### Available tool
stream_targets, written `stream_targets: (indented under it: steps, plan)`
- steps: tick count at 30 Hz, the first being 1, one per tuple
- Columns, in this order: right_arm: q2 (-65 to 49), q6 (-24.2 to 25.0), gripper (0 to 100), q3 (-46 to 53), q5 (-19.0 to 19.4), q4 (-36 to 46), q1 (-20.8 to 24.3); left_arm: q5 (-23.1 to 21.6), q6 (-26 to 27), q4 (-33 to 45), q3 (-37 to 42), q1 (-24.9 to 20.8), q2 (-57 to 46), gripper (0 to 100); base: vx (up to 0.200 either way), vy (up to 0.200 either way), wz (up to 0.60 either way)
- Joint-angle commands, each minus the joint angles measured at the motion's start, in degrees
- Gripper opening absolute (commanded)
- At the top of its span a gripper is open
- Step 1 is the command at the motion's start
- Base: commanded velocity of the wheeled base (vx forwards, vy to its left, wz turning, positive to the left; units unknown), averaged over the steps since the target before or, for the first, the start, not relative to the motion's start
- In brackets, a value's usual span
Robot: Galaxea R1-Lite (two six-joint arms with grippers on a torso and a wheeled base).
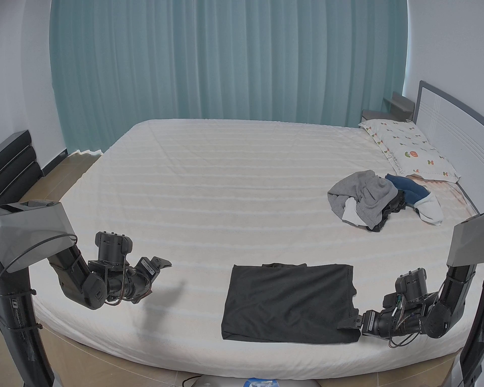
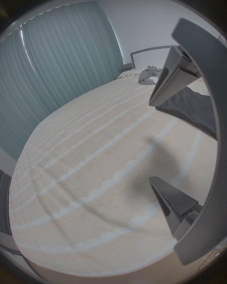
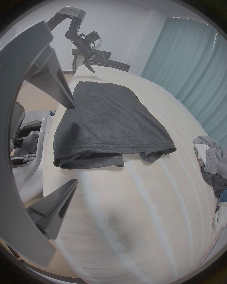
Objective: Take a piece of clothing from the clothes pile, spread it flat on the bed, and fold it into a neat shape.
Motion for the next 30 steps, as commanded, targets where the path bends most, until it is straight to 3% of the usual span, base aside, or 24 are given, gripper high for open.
stream_targets:
  steps: [1, 6, 13, 21, 22, 30]
  plan:
    - [0.3, 0.1, 100, -0.5, 0.0, 0.0, 0.0, 0.0, -0.1, 0.0, 0.0, 0.0, 0.0, 100, 0.0, 0.0, 0.0]
    - [1.0, 0.1, 100, -0.7, 0.0, -0.3, 0.2, 0.0, 0.0, 0.0, 0.0, 0.0, 0.0, 100, 0.0, 0.0, 0.0]
    - [5.1, 0.6, 100, -0.8, -1.3, -9.3, 0.0, 0.0, -0.1, 0.0, 0.0, 0.0, 0.0, 100, 0.0, 0.0, 0.0]
    - [6.4, 0.7, 100, -2.1, -1.9, -9.8, 0.2, 0.0, -0.1, 0.0, 0.0, 0.0, 0.0, 100, 0.0, 0.0, 0.0]
    - [6.4, 0.7, 0, -1.9, -2.0, -9.8, 0.1, 0.0, -0.1, 0.0, 0.0, 0.0, 0.0, 100, 0.0, 0.0, 0.0]
    - [5.2, 0.0, 0, 1.4, -2.1, -9.8, -0.7, 0.0, -0.1, 0.0, 0.0, 0.0, 0.0, 100, 0.0, 0.0, 0.0]
